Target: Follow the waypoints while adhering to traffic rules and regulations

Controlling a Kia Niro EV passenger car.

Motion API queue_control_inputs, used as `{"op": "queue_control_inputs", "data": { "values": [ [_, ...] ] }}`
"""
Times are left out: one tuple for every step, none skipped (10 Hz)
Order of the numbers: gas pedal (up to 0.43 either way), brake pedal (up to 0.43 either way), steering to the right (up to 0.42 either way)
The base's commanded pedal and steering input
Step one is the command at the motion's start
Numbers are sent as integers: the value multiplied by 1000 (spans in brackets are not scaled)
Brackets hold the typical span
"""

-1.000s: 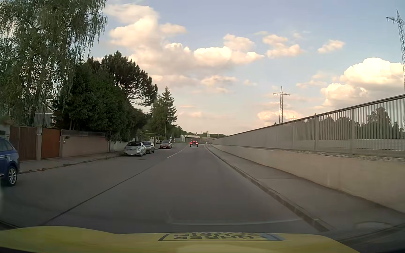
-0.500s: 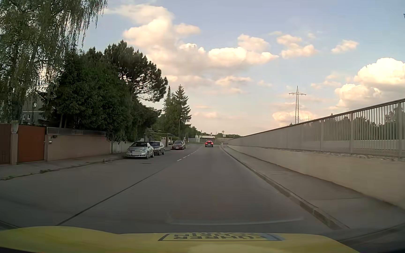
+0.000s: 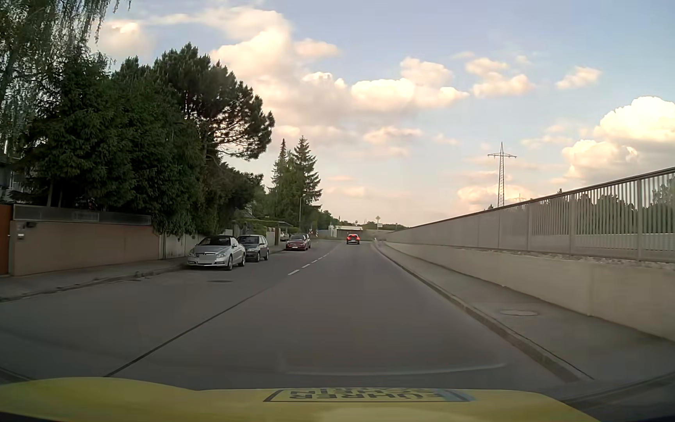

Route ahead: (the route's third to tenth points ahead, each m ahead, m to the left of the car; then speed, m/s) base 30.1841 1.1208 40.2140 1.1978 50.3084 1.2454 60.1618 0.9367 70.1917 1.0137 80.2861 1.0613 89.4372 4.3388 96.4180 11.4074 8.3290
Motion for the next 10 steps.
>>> {"op": "queue_control_inputs", "data": {
  "values": [
    [118,0,-4],
    [118,0,-4],
    [118,0,-3],
    [130,0,-2],
    [130,0,-1],
    [130,0,3],
    [130,0,6],
    [130,0,8],
    [130,0,7],
    [130,0,8]
  ]
}}
